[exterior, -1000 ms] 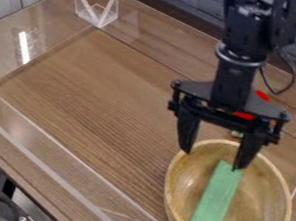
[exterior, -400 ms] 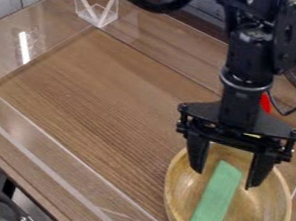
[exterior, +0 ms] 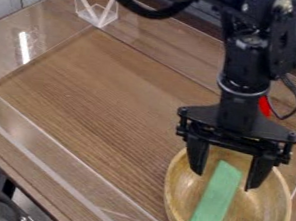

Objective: Remove the green block from the brown bowl and put it on the table

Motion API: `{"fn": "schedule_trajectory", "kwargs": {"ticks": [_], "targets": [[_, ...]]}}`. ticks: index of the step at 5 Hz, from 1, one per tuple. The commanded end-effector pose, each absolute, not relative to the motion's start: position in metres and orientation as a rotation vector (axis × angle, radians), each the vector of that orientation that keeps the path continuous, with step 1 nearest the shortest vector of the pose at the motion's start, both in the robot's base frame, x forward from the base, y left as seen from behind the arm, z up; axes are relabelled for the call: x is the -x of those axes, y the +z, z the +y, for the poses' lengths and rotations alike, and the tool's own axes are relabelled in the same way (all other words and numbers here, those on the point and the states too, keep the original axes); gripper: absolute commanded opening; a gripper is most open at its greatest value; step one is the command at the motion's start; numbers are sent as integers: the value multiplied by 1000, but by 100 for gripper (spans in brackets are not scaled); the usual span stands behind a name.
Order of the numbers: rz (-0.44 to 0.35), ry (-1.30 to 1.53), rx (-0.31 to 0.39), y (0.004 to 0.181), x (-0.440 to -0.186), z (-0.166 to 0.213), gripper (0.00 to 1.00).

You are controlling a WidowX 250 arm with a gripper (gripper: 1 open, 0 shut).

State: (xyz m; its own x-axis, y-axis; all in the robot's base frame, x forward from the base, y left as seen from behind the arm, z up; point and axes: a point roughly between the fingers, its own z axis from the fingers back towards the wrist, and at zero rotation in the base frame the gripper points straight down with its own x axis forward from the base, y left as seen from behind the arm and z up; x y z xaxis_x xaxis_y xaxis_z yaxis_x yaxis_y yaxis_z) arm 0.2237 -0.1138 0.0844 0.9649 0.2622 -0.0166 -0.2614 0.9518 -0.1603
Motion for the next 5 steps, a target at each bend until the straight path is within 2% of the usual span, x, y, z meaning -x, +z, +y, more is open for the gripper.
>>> {"fn": "schedule_trajectory", "kwargs": {"ticks": [1,5], "targets": [[-61,248,186,97,-227,-117,100],[-81,245,174,93,-231,-115,100]]}}
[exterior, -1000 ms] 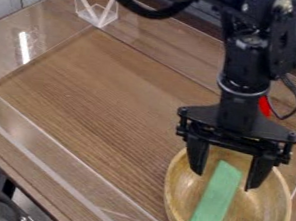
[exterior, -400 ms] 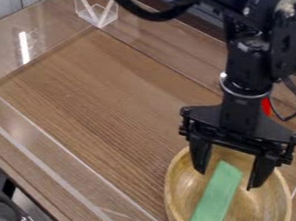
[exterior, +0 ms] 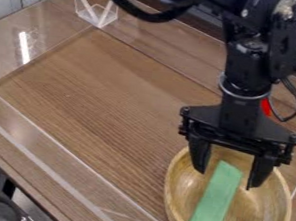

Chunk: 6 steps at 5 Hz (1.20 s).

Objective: Remove the green block from the brown bowl and put it on the table

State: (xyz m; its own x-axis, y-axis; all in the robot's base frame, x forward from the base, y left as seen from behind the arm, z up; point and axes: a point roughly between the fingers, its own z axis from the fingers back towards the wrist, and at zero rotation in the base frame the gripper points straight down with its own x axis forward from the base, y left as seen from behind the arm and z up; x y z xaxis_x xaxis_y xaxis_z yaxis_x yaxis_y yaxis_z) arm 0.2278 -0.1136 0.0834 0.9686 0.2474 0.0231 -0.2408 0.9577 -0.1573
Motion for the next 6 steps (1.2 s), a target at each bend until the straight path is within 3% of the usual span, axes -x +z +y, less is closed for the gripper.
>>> {"fn": "schedule_trajectory", "kwargs": {"ticks": [1,4,6], "targets": [[-83,246,172,93,-232,-114,100],[-90,248,168,92,-232,-115,100],[-47,265,133,65,-228,-116,100]]}}
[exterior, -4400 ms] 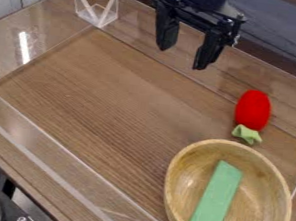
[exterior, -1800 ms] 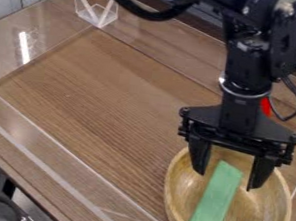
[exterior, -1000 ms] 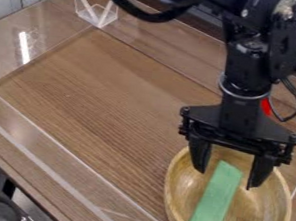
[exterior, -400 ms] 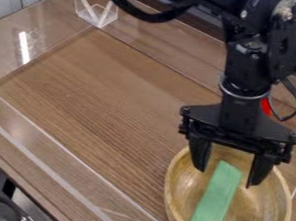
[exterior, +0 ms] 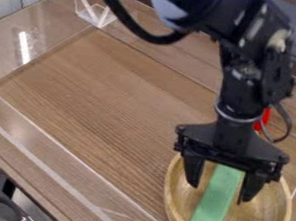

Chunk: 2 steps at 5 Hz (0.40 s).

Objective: Remove the green block from the brown bowl and put it on the table

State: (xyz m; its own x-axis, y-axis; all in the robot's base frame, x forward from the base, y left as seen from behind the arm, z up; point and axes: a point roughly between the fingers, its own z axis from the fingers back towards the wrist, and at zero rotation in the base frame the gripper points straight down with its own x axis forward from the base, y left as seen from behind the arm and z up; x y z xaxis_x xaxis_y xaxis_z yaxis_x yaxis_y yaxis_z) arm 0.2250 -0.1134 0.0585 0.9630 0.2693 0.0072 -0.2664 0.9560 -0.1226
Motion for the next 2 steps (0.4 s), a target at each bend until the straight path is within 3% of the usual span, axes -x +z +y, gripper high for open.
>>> {"fn": "schedule_trajectory", "kwargs": {"ticks": [1,2], "targets": [[-34,273,121,55,-228,-116,0],[-35,270,117,57,-228,-115,0]]}}
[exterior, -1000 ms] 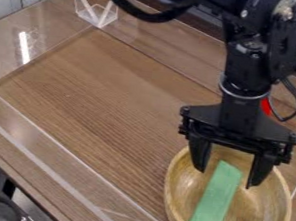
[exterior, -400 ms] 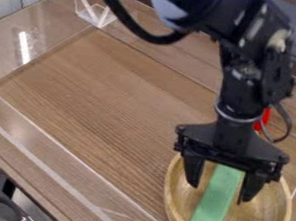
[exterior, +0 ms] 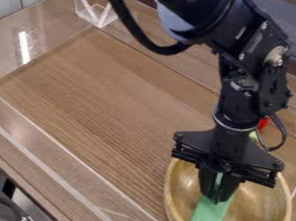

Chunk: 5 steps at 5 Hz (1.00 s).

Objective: Remove the green block from the brown bowl and put it on the table

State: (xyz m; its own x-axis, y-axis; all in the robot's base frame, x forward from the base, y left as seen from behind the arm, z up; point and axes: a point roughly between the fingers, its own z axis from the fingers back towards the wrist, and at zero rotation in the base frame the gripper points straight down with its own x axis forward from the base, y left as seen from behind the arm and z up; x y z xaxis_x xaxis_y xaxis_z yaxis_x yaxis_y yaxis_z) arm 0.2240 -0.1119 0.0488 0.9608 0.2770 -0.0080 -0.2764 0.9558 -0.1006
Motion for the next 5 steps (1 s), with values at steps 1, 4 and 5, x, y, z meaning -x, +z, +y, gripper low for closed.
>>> {"fn": "schedule_trajectory", "kwargs": {"ticks": [1,4,5], "targets": [[-51,263,121,71,-229,-113,0],[-179,264,177,159,-242,-83,0],[-165,253,154,140,-234,-90,100]]}}
